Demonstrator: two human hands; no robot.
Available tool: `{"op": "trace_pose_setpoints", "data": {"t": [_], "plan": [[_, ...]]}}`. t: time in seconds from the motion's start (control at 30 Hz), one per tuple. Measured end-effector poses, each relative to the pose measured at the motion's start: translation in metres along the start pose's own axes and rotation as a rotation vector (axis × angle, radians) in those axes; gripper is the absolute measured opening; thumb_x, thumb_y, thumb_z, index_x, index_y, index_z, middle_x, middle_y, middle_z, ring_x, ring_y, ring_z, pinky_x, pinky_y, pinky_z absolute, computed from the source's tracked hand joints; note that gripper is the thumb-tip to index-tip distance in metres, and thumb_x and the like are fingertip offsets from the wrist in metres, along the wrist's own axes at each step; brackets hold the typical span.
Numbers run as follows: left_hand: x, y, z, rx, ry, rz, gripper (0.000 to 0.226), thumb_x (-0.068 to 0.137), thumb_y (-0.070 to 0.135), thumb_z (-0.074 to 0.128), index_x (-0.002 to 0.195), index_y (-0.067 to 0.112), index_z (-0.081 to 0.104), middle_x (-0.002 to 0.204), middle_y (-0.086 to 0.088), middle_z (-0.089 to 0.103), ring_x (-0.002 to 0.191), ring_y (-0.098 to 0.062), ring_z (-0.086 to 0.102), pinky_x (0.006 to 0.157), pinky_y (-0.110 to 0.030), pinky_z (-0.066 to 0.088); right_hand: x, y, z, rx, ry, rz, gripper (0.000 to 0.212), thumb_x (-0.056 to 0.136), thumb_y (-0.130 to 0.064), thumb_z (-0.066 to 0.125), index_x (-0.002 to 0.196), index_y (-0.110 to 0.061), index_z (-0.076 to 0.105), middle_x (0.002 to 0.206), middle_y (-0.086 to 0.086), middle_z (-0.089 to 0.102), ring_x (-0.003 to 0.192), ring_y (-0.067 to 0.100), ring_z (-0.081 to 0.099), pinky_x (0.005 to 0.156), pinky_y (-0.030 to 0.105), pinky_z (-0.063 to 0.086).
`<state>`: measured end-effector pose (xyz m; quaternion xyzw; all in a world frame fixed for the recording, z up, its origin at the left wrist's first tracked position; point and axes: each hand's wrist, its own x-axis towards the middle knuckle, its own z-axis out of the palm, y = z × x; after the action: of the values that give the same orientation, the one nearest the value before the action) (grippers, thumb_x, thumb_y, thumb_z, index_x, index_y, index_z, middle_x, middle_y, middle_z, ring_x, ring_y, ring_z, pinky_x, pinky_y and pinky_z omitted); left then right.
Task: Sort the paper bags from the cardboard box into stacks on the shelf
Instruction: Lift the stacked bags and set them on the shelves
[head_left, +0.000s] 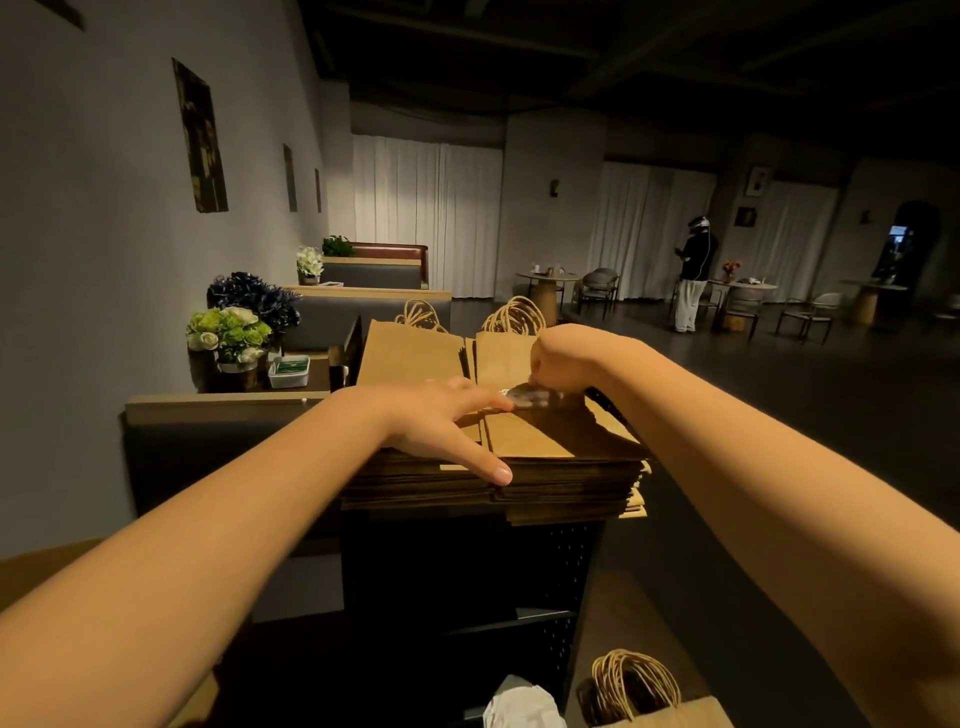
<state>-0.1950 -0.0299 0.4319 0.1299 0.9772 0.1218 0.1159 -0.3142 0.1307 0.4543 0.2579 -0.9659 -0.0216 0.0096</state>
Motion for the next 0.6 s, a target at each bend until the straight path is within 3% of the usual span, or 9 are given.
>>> {"op": "trace_pose_setpoints", "data": {"t": [0.13,0.23,0.33,0.47,0.6], "plan": [[0.001,-0.003,0.002,0.017,0.016,-0.002,0.104,0.063,0.078,0.062,0.15,0.041,0.017,0.158,0.008,0.017,0.144,-0.021,0.019,0.117,-0.049,0.025,-0.08,-0.011,-0.003,0.109,0.353,-0.286,0.041,0.095,-0.047,0.051,0.124,-0.02,0.058,0.117,-0.003,0.06,0.109,0.015,0.056,0.089,0.027,0.047],[0.0,-0.001,0.003,0.029,0.024,0.014,0.103,0.063,0.078,0.061,0.149,0.044,0.017,0.158,0.009,0.016,0.144,-0.02,0.018,0.117,-0.048,0.024,-0.137,-0.011,0.04,-0.023,0.483,-0.43,0.091,0.07,-0.079,0.055,0.142,-0.026,0.038,0.141,-0.006,0.044,0.126,0.015,0.042,0.101,0.038,0.04],[-0.002,0.003,0.003,0.06,0.038,0.015,0.106,0.061,0.075,0.059,0.151,0.041,0.016,0.158,0.01,0.016,0.144,-0.019,0.018,0.117,-0.045,0.024,-0.135,0.0,0.095,-0.253,0.583,-0.467,0.119,0.057,-0.08,0.065,0.15,-0.019,0.025,0.15,0.005,0.036,0.134,0.028,0.036,0.104,0.057,0.033],[0.0,0.002,0.005,0.096,0.056,0.015,0.106,0.067,0.064,0.073,0.151,0.042,0.012,0.158,0.011,0.014,0.144,-0.019,0.017,0.117,-0.042,0.026,-0.122,0.0,0.111,-0.274,0.807,-0.406,0.101,0.067,-0.058,0.075,0.147,-0.015,0.031,0.141,0.011,0.046,0.127,0.032,0.043,0.099,0.064,0.034],[0.002,-0.003,0.007,0.076,0.105,-0.009,0.109,0.066,0.052,0.082,0.149,0.042,0.013,0.154,0.007,0.017,0.14,-0.021,0.024,0.113,-0.042,0.033,-0.118,0.008,0.11,-0.249,0.874,-0.419,0.066,0.08,-0.042,0.069,0.133,-0.011,0.046,0.124,0.011,0.059,0.109,0.03,0.059,0.088,0.052,0.048]]}}
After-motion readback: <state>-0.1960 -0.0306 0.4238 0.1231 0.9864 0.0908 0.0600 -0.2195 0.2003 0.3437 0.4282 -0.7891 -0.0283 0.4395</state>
